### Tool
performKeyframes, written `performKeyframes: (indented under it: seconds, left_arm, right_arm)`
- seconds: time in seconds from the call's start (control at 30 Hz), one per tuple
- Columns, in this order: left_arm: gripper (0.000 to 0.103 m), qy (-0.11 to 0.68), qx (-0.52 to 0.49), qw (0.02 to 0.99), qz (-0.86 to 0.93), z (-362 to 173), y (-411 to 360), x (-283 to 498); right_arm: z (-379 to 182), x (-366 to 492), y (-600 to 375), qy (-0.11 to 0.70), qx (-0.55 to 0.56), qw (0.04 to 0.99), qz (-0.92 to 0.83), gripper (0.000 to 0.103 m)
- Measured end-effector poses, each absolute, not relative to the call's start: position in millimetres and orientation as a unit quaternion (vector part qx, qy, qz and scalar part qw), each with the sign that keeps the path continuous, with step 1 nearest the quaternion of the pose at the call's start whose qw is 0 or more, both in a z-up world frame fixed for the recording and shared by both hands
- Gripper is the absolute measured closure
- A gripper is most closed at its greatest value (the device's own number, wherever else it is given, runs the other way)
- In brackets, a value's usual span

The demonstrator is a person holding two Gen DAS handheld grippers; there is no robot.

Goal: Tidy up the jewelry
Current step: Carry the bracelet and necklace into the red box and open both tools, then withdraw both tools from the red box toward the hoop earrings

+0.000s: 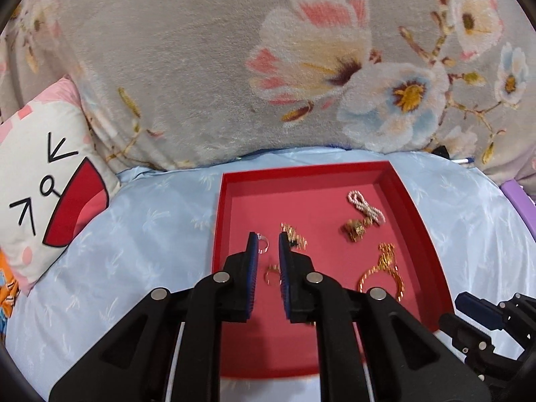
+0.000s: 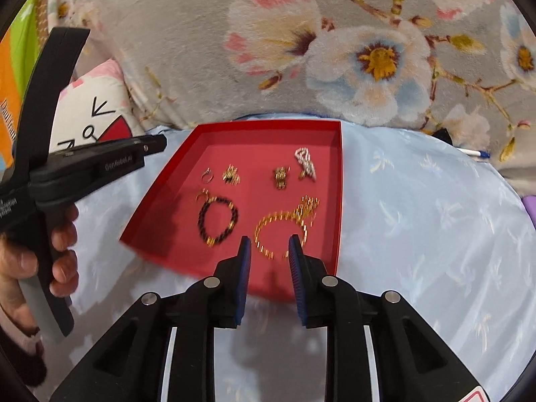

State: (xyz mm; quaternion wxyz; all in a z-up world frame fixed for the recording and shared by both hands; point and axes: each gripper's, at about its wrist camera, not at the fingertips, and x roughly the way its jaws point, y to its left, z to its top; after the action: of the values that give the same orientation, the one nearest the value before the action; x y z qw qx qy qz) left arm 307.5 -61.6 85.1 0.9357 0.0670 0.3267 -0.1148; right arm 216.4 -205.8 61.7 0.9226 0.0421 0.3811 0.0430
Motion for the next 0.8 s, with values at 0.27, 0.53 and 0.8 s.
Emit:
performKeyframes:
  seconds: [0.27, 0.53, 0.8]
  left_arm:
    - [0.091, 0.32, 0.064, 0.938, -0.117, 87.0, -40.8, 242.5]
    - [0.075, 0.319, 0.062, 0.938, -0.123, 74.4, -26.1, 195.7]
    - [0.057, 0.341, 0.045, 0.931, -0.121, 36.3, 3.9, 154.9]
  right_arm:
    - [52.5, 145.6, -188.9, 0.39, 0.039, 0.919, 0.049, 0.076]
    - [39.0, 106.0, -185.7, 0.402, 0.056, 0.913, 0.047, 0.071]
    - [20.4, 83.7, -183.9, 0.414, 0.059, 0.907, 0.048, 0.071]
